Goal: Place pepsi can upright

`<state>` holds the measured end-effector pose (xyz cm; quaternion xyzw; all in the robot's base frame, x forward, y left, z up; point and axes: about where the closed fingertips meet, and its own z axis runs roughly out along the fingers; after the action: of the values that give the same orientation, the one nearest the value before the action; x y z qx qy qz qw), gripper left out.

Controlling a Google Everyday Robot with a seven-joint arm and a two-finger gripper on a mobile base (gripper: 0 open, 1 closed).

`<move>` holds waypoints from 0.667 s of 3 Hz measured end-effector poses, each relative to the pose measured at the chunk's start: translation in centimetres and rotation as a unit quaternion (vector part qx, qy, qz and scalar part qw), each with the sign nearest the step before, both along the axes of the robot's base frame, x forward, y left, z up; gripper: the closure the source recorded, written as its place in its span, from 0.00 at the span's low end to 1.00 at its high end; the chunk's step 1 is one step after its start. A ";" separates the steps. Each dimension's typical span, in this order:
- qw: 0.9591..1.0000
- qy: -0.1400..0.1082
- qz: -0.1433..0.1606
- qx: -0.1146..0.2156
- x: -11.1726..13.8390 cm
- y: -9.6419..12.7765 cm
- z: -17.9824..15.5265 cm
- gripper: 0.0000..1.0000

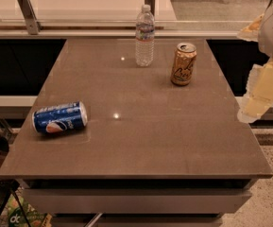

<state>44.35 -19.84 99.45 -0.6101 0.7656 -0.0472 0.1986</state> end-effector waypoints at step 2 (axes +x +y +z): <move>0.998 -0.020 0.045 0.029 1.8 6.3 -0.2 0.00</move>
Offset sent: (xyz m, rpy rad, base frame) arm 0.0311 0.1055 -0.0116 0.0861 -0.0416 0.1459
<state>46.12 -13.55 99.23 -0.6370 0.7340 -0.0280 0.2336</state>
